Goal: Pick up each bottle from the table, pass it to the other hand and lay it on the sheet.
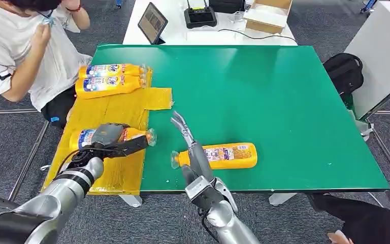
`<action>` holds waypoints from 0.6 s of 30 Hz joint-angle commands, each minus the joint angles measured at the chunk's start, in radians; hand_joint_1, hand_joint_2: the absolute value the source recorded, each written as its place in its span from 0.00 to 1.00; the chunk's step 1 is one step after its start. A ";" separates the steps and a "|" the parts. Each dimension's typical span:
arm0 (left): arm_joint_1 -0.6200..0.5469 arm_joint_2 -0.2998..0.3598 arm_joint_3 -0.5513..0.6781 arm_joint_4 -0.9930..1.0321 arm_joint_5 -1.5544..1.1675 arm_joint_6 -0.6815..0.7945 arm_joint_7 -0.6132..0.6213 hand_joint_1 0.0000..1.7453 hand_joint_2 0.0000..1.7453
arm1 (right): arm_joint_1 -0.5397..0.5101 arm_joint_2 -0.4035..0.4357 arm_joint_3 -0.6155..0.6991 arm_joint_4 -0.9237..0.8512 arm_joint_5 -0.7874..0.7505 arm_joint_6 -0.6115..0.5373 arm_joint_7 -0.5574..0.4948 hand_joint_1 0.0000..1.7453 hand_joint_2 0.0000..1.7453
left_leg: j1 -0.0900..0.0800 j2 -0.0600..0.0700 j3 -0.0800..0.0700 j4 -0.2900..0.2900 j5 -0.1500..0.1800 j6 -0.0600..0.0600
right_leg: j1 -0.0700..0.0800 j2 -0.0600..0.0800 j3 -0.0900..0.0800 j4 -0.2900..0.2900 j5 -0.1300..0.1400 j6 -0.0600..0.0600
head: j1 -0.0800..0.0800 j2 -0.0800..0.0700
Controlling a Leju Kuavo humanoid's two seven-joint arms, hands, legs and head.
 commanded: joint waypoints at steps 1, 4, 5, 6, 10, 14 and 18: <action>-0.029 0.002 0.075 0.082 0.058 -0.061 -0.009 0.00 1.00 | -0.014 -0.010 0.003 0.041 -0.007 0.000 0.011 0.00 0.00 | 0.000 0.002 0.003 -0.001 -0.001 0.001 | 0.001 0.001 0.003 -0.001 0.000 -0.002 | 0.000 0.000; -0.027 -0.002 0.104 0.077 0.089 -0.085 -0.022 0.00 1.00 | -0.014 -0.008 -0.003 0.043 -0.011 0.001 0.012 0.00 0.00 | 0.000 0.002 0.003 -0.001 -0.001 0.001 | 0.001 0.001 0.003 -0.001 0.000 -0.002 | 0.000 0.000; -0.022 -0.003 0.096 0.072 0.076 -0.068 -0.015 0.00 1.00 | -0.012 -0.004 -0.013 0.040 -0.018 -0.004 0.010 0.00 0.00 | 0.001 0.003 0.006 -0.001 -0.002 0.001 | 0.001 0.001 0.005 -0.001 -0.001 -0.003 | 0.000 0.000; -0.023 -0.005 0.098 0.074 0.077 -0.074 -0.013 0.00 1.00 | -0.011 -0.004 -0.014 0.038 -0.019 -0.005 0.009 0.00 0.00 | 0.000 0.002 0.005 -0.001 -0.001 0.001 | 0.001 0.001 0.004 -0.001 -0.001 -0.003 | 0.000 0.000; -0.023 -0.005 0.098 0.074 0.077 -0.074 -0.013 0.00 1.00 | -0.011 -0.004 -0.014 0.038 -0.019 -0.005 0.009 0.00 0.00 | 0.000 0.002 0.004 -0.001 -0.001 0.001 | 0.001 0.001 0.003 -0.001 0.000 -0.002 | 0.000 0.000; -0.023 -0.005 0.098 0.074 0.077 -0.074 -0.013 0.00 1.00 | -0.011 -0.004 -0.014 0.038 -0.019 -0.005 0.009 0.00 0.00 | 0.001 0.002 0.006 -0.001 -0.002 0.001 | 0.001 0.001 0.005 -0.001 -0.001 -0.003 | 0.000 0.000; -0.023 -0.005 0.098 0.074 0.077 -0.074 -0.013 0.00 1.00 | -0.011 -0.004 -0.014 0.038 -0.019 -0.005 0.009 0.00 0.00 | 0.000 0.002 0.005 -0.001 -0.001 0.001 | 0.001 0.001 0.004 -0.001 -0.001 -0.003 | 0.000 0.000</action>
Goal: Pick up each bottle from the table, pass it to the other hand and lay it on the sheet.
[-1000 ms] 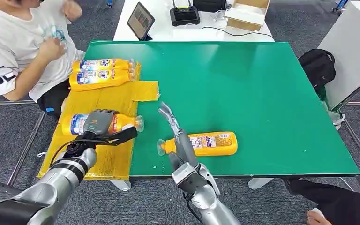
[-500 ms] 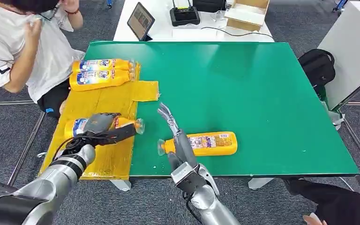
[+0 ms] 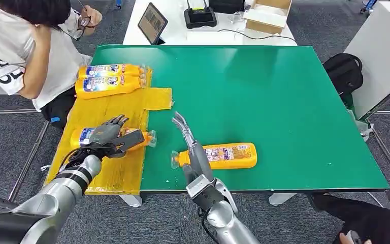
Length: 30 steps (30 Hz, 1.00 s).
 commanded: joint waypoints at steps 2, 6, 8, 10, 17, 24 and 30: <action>-0.022 -0.005 0.018 0.072 -0.001 -0.010 0.005 0.00 1.00 | -0.017 -0.006 -0.013 0.038 -0.001 -0.001 0.002 0.00 0.00 | 0.000 0.002 0.003 -0.001 -0.001 0.001 | 0.001 0.001 0.003 -0.001 0.000 -0.002 | 0.000 0.000; -0.017 -0.010 0.037 0.073 0.017 -0.021 0.004 0.00 1.00 | -0.015 -0.004 -0.018 0.036 -0.005 -0.004 0.002 0.00 0.00 | 0.000 0.002 0.005 -0.001 -0.001 0.001 | 0.001 0.001 0.004 -0.001 -0.001 -0.003 | 0.000 0.000; -0.005 -0.008 0.043 0.062 0.023 0.010 -0.035 0.00 1.00 | -0.022 -0.009 -0.014 0.050 -0.003 -0.001 0.005 0.00 0.00 | 0.000 0.001 0.003 -0.001 -0.001 0.001 | 0.000 0.001 0.003 -0.001 0.000 -0.002 | 0.000 0.000; 0.003 -0.017 0.105 0.053 0.091 0.016 -0.083 0.00 1.00 | -0.023 -0.010 -0.020 0.064 -0.004 0.000 0.006 0.00 0.00 | 0.000 0.002 0.004 -0.001 -0.001 0.001 | 0.001 0.001 0.004 -0.001 0.000 -0.002 | 0.000 0.000; 0.000 -0.074 0.381 -0.052 0.493 -0.238 -0.278 0.00 0.00 | -0.021 0.002 -0.080 0.107 -0.040 0.005 0.019 0.00 0.00 | 0.000 0.000 0.005 -0.001 -0.001 0.001 | 0.001 -0.001 0.005 -0.002 -0.001 -0.003 | 0.000 0.000; 0.030 -0.115 0.405 -0.190 0.772 -0.294 -0.307 0.00 0.00 | -0.028 0.014 -0.099 0.149 -0.048 0.024 0.025 0.00 0.00 | 0.000 0.000 0.003 0.000 -0.001 0.001 | 0.001 -0.001 0.003 -0.001 -0.001 -0.002 | 0.000 0.000; 0.043 -0.105 0.346 -0.200 0.862 -0.309 -0.309 0.00 0.00 | -0.041 0.016 -0.108 0.178 -0.054 0.027 0.032 0.00 0.00 | 0.001 0.001 0.004 -0.001 -0.001 0.001 | 0.001 0.000 0.004 -0.001 -0.001 -0.003 | 0.000 0.000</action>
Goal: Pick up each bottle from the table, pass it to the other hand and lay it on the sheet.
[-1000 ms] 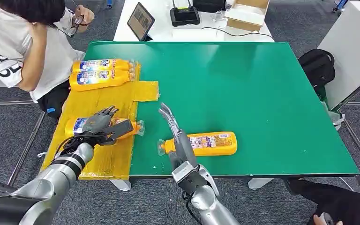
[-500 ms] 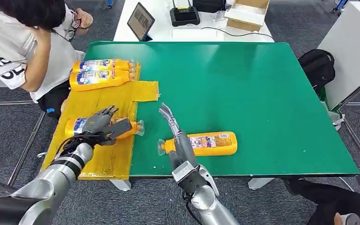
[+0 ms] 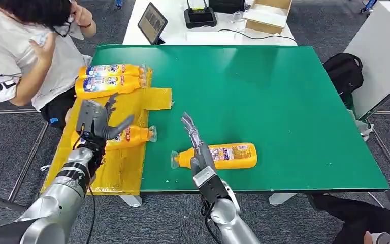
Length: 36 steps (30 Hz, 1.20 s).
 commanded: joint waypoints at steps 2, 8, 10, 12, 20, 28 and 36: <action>0.007 -0.019 -0.013 -0.038 0.089 -0.003 -0.001 0.00 0.00 | -0.047 0.008 -0.049 0.130 -0.015 0.008 0.016 0.00 0.00 | 0.001 0.003 0.005 0.000 -0.002 0.001 | 0.002 0.001 0.005 -0.001 -0.001 -0.003 | 0.000 0.000; 0.063 -0.062 0.032 -0.128 0.192 0.111 -0.050 0.00 1.00 | -0.049 -0.024 -0.041 0.104 0.076 -0.087 0.025 0.00 0.00 | 0.000 0.002 0.004 -0.001 -0.001 0.001 | 0.001 0.000 0.005 -0.001 -0.001 -0.003 | 0.000 0.000; 0.081 -0.066 0.026 -0.150 0.195 0.124 -0.053 0.00 1.00 | -0.051 -0.040 -0.052 0.087 0.082 -0.087 0.036 0.00 0.00 | 0.000 0.001 0.003 -0.001 -0.001 0.001 | 0.001 0.000 0.003 -0.001 0.000 -0.002 | 0.000 0.000; 0.098 -0.071 0.028 -0.179 0.207 0.148 -0.058 0.00 1.00 | -0.052 -0.049 -0.054 0.075 0.109 -0.101 0.049 0.00 0.00 | 0.000 0.001 0.004 -0.001 -0.001 0.001 | 0.001 -0.001 0.005 -0.002 -0.001 -0.003 | 0.000 0.000; 0.375 -0.081 -0.062 -0.520 0.212 0.206 -0.088 0.00 1.00 | -0.189 -0.306 -0.112 -0.028 0.487 -0.071 0.300 0.00 1.00 | -0.001 0.004 0.005 -0.001 -0.002 0.003 | 0.000 0.002 0.005 -0.002 -0.001 -0.002 | 0.000 0.000; 0.448 -0.076 -0.132 -0.588 0.116 0.241 -0.068 0.00 1.00 | -0.291 -0.408 -0.083 0.164 0.568 0.151 0.423 0.00 1.00 | -0.002 0.002 0.002 0.000 -0.001 0.001 | -0.001 0.000 0.002 -0.001 0.000 -0.001 | 0.000 0.000; 0.424 -0.075 -0.152 -0.534 0.104 0.239 -0.054 0.00 1.00 | -0.328 -0.415 0.012 0.315 0.511 0.260 0.407 0.00 1.00 | -0.001 0.002 0.005 0.000 -0.002 0.002 | 0.001 0.000 0.006 -0.002 -0.001 -0.003 | 0.000 0.000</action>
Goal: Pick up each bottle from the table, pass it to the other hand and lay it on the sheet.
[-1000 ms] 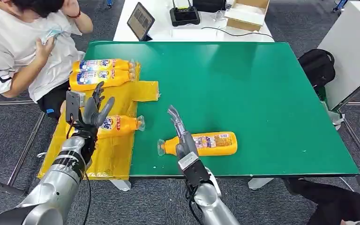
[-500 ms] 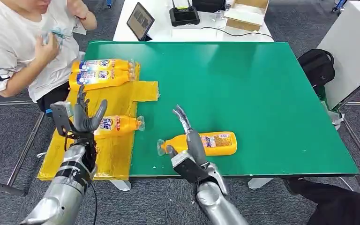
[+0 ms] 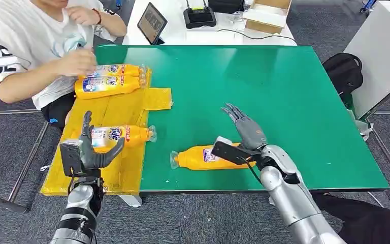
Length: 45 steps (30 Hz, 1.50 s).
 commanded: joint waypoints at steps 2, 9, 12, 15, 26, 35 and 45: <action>-0.019 0.003 -0.054 0.044 -0.013 -0.002 0.017 0.00 1.00 | -0.103 -0.053 0.122 0.262 -0.063 0.104 -0.020 0.00 1.00 | 0.000 0.002 0.004 0.000 -0.001 0.001 | 0.001 0.001 0.004 -0.001 -0.001 -0.003 | 0.000 0.000; -0.044 0.002 -0.081 0.096 -0.008 -0.002 0.013 0.00 1.00 | -0.116 -0.076 0.209 0.280 -0.181 0.179 -0.068 0.00 1.00 | 0.000 0.000 0.003 -0.001 -0.001 0.001 | 0.001 -0.001 0.004 -0.001 -0.001 -0.003 | 0.000 0.000; -0.050 0.001 -0.086 0.107 -0.007 -0.002 0.012 0.00 1.00 | -0.122 -0.080 0.225 0.288 -0.191 0.189 -0.072 0.00 1.00 | 0.000 0.000 0.003 0.000 -0.001 0.001 | 0.000 0.000 0.003 -0.001 -0.001 -0.002 | 0.000 0.000; -0.063 -0.002 -0.098 0.127 -0.005 -0.001 0.013 0.00 1.00 | -0.135 -0.087 0.255 0.319 -0.195 0.193 -0.070 0.00 1.00 | 0.000 0.000 0.002 0.000 -0.001 0.001 | 0.000 0.000 0.002 -0.001 0.000 -0.002 | 0.000 0.000; -0.072 0.003 -0.110 0.161 0.006 0.007 0.025 0.00 1.00 | -0.203 -0.187 0.396 0.370 -0.181 0.221 0.030 0.00 1.00 | 0.000 0.000 0.003 0.000 -0.001 0.001 | 0.000 -0.001 0.004 -0.001 -0.001 -0.002 | 0.000 0.000; -0.073 0.002 -0.110 0.164 0.005 0.006 0.030 0.00 1.00 | -0.211 -0.195 0.422 0.374 -0.157 0.226 0.050 0.00 1.00 | 0.000 0.001 0.005 0.000 -0.001 0.001 | 0.001 0.000 0.005 -0.001 -0.001 -0.003 | 0.000 0.000; -0.083 -0.006 -0.119 0.176 0.007 0.005 0.040 0.00 1.00 | -0.170 -0.119 0.425 0.423 -0.153 0.157 0.038 0.06 1.00 | 0.001 0.001 0.005 -0.001 -0.001 0.001 | 0.002 0.000 0.005 -0.002 0.000 -0.003 | 0.000 0.000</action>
